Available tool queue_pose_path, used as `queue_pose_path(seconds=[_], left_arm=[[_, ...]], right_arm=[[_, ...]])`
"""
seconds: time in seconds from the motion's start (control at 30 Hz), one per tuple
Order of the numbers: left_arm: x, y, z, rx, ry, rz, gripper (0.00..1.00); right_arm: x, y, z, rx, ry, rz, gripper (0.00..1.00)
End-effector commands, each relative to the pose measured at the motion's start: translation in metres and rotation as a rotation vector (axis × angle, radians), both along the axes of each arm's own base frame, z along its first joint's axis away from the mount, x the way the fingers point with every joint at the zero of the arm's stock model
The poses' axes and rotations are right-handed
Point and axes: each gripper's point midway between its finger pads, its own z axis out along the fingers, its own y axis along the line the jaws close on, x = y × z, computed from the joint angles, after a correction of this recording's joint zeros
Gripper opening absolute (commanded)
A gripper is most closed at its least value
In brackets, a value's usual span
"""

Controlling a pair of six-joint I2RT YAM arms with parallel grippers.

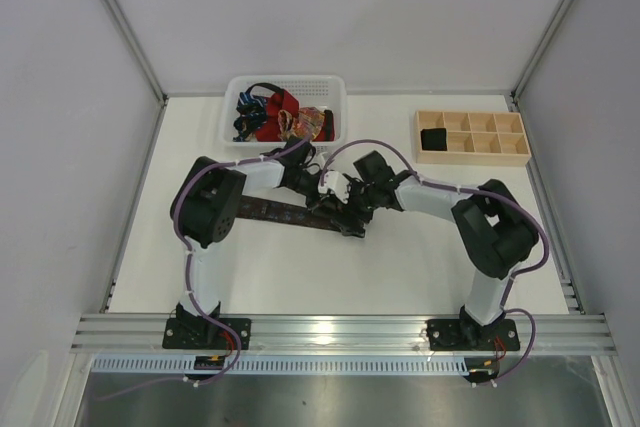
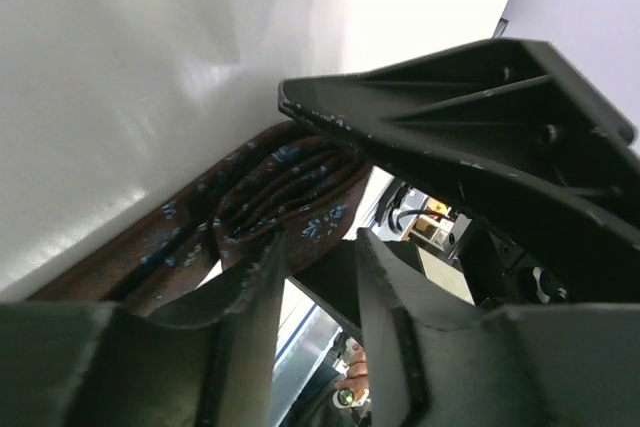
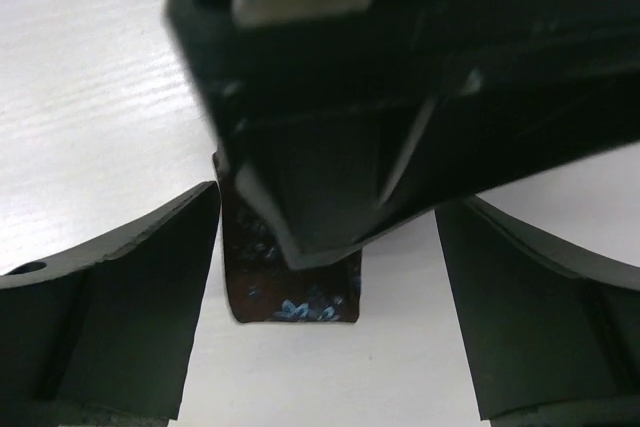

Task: Roll the ties
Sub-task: Roll the tie

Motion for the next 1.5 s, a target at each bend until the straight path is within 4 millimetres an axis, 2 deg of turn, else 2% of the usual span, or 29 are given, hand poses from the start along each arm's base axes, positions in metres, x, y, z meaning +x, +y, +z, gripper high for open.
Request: queue_pose_path(seconds=[0.0,0.17,0.47,0.53,0.73,0.87,1.0,1.13,1.17,1.27,1.3,1.33,1.47], left_arm=[[0.004,0.008,0.013,-0.023,-0.050,0.007,0.43],[0.010,0.024,0.020,-0.018,-0.082,0.040,0.55],[0.014,0.040,0.024,-0.044,-0.089,0.086,0.62],[0.014,0.051,0.020,-0.031,-0.076,0.108,0.62],[0.025,0.078,0.027,-0.012,-0.113,0.142,0.65],[0.029,0.094,0.032,-0.018,-0.124,0.181,0.66],[0.027,0.102,0.036,-0.006,-0.142,0.207,0.66],[0.023,0.103,0.042,-0.019,-0.154,0.217,0.66],[0.021,0.104,0.043,-0.019,-0.153,0.214,0.66],[0.021,0.108,0.050,-0.027,-0.177,0.234,0.66],[0.017,0.110,0.048,-0.024,-0.172,0.243,0.66],[0.016,0.110,0.054,-0.032,-0.180,0.255,0.66],[0.009,0.111,0.058,-0.045,-0.190,0.256,0.66]], right_arm=[[0.012,0.016,0.004,-0.006,-0.061,0.029,0.92],[0.005,0.023,-0.004,-0.022,-0.067,0.042,0.89],[0.009,0.026,-0.008,-0.045,-0.089,0.024,0.84],[0.009,0.026,-0.010,-0.057,-0.081,0.027,0.84],[0.001,0.017,-0.004,-0.091,-0.073,0.058,0.85],[-0.010,0.001,-0.012,-0.157,-0.036,0.075,0.85],[-0.014,-0.004,-0.016,-0.166,-0.028,0.076,0.84],[-0.015,-0.005,-0.024,-0.184,0.012,0.092,0.75],[-0.018,-0.006,-0.028,-0.190,0.035,0.095,0.70],[-0.015,-0.006,-0.029,-0.190,0.044,0.097,0.59],[-0.014,-0.005,-0.029,-0.193,0.045,0.100,0.58],[-0.013,-0.005,-0.029,-0.193,0.044,0.099,0.57],[-0.012,-0.005,-0.031,-0.203,0.051,0.098,0.45]])
